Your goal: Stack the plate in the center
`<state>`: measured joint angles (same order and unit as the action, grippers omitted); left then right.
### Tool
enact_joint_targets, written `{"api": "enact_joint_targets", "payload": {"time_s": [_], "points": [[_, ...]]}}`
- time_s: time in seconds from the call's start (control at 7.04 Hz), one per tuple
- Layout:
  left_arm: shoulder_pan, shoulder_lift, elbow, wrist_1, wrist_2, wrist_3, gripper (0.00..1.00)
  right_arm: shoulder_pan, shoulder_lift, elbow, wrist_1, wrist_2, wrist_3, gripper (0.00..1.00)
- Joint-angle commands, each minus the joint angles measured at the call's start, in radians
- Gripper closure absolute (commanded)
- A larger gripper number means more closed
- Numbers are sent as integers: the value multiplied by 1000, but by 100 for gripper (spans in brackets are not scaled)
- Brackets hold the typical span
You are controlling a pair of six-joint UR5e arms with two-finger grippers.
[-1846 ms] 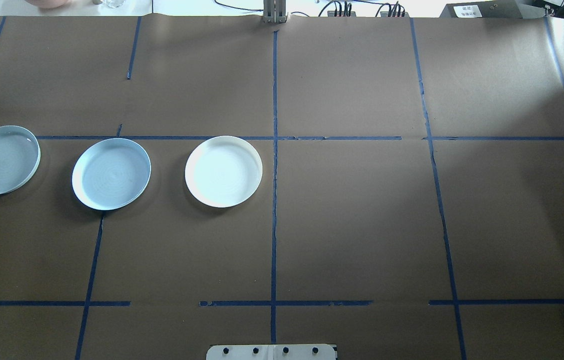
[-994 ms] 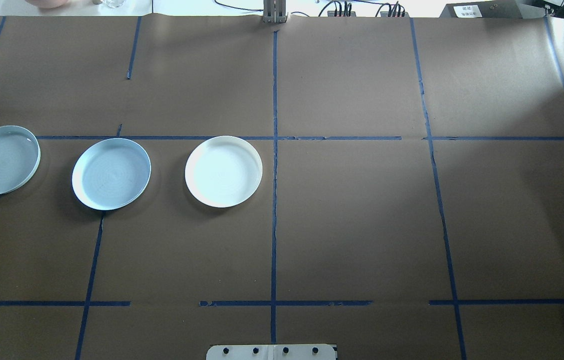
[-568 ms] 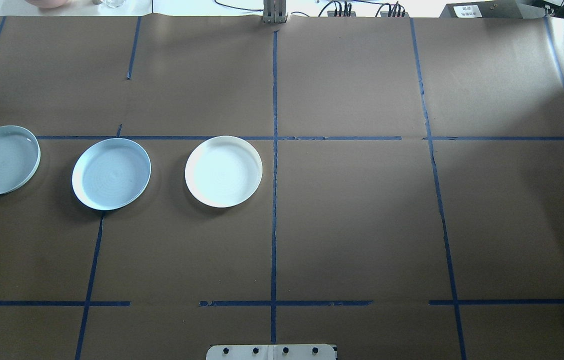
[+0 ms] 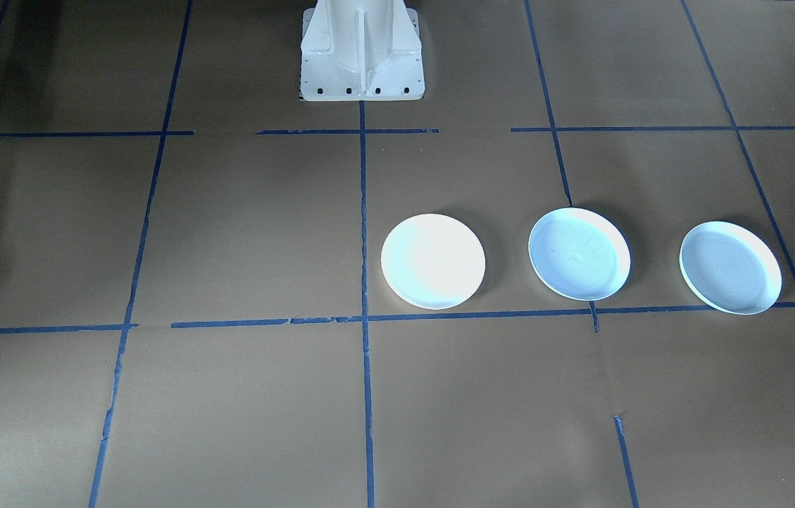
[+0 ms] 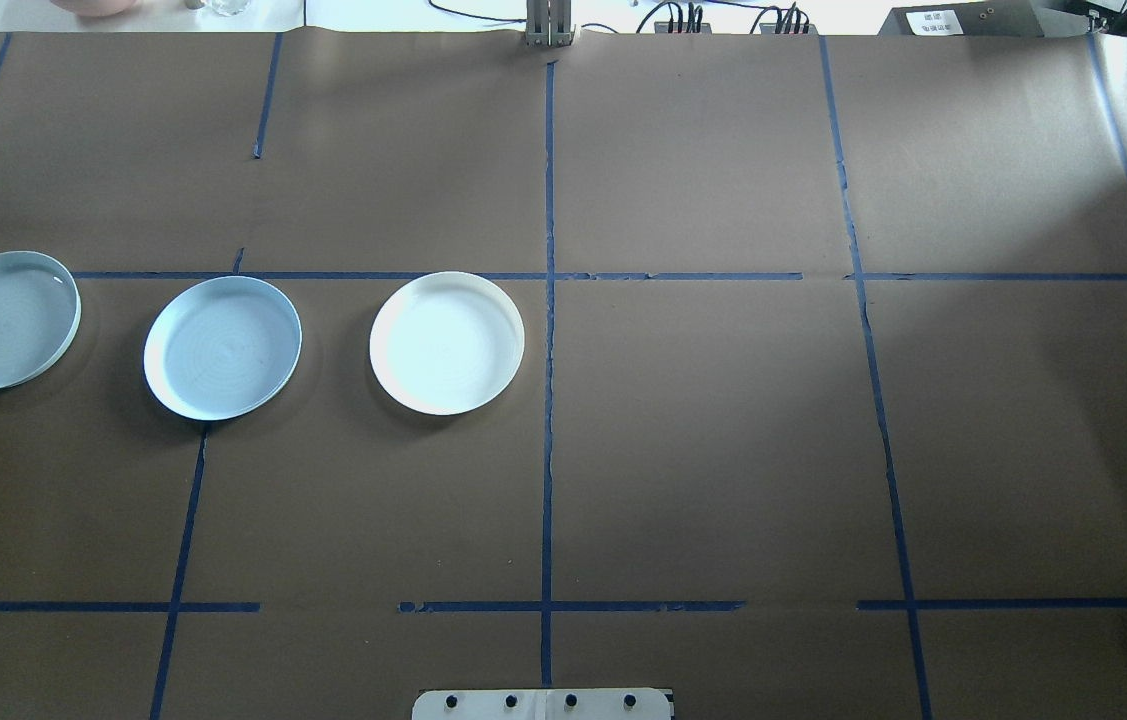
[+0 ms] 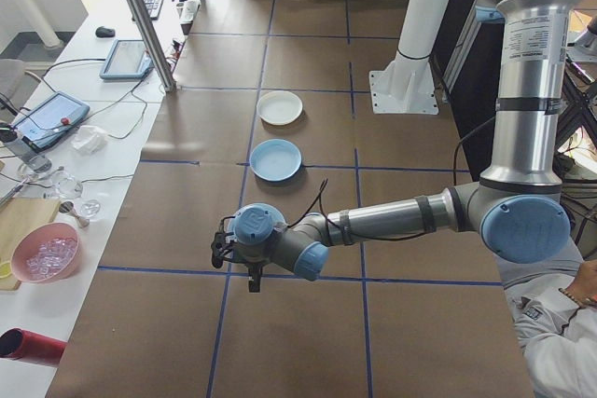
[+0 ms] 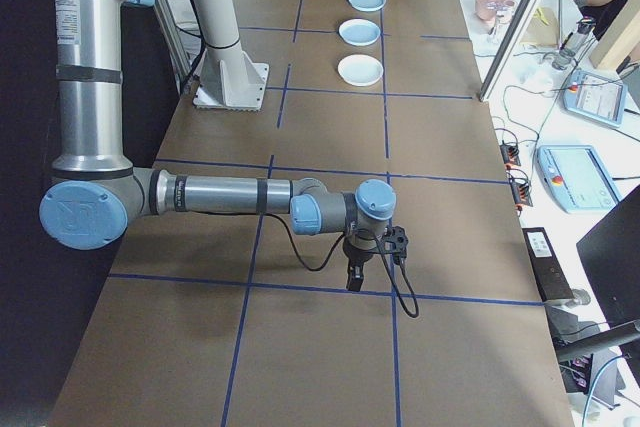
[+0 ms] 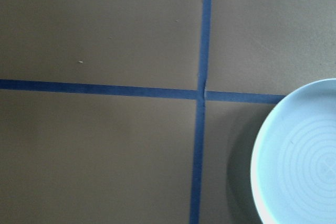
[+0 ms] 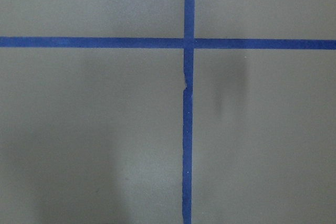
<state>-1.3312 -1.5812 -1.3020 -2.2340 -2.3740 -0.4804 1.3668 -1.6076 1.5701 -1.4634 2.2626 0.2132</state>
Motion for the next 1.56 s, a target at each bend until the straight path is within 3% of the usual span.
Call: {"api": "enact_joint_targets", "payload": {"time_s": [0.0, 0.14, 0.43, 0.71, 1.14, 1.42], "points": [[101, -42, 26, -12, 2, -24, 1, 0, 0, 1, 0, 0, 0, 0], [102, -75, 70, -12, 2, -23, 1, 0, 0, -1, 0, 0, 0, 0], [104, -126, 150, -16, 15, -14, 12, 0, 0, 1, 0, 0, 0, 0], [104, -126, 155, -19, 41, -12, 21, 0, 0, 1, 0, 0, 0, 0], [104, -115, 153, -19, 38, -14, 48, 0, 0, -1, 0, 0, 1, 0], [104, -111, 153, -21, 30, -15, 55, 0, 0, -1, 0, 0, 0, 0]]}}
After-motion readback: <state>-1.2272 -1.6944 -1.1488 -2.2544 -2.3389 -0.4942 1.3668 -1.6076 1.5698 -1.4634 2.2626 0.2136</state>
